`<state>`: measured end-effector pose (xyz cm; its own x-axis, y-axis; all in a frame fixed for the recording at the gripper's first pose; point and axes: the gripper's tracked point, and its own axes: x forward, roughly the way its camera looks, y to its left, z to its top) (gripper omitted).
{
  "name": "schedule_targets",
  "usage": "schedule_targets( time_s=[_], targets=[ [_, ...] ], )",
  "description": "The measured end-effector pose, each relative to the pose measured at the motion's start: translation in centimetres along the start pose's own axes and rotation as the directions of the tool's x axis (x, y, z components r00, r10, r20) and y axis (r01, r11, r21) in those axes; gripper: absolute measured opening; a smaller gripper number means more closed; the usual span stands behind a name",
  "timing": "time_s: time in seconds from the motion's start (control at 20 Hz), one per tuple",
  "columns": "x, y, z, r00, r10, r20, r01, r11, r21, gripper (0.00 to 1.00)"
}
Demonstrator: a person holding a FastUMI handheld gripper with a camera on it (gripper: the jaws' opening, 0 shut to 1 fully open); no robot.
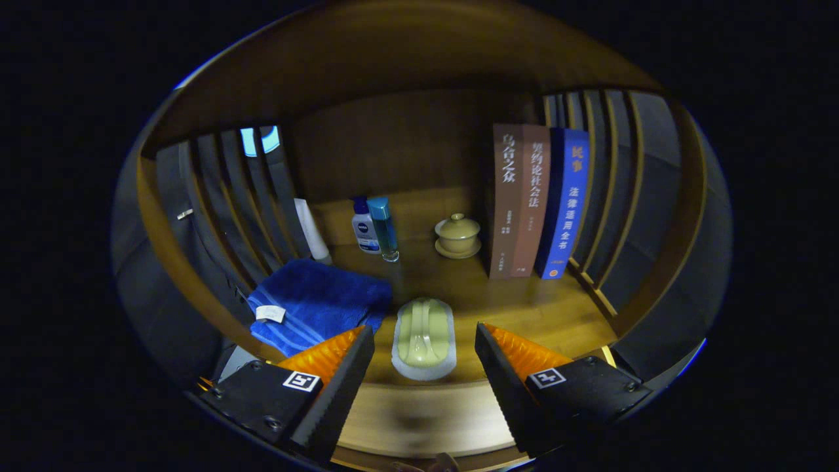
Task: Pull open the drawer, take out the items inside it, and place them on the countertop above the cabinet.
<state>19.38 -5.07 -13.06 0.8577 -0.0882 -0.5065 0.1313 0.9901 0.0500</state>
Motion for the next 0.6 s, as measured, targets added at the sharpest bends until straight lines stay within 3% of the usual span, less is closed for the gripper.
schedule_targets(
  time_s=[0.35,0.6],
  targets=[
    [-10.8,-0.4,-3.2,0.959,-0.001,0.282,0.001,1.000,0.001,0.99],
    [-14.6,-0.5,-10.7,0.946,0.012,0.325,-0.031,0.998,0.053,0.99]
  ],
)
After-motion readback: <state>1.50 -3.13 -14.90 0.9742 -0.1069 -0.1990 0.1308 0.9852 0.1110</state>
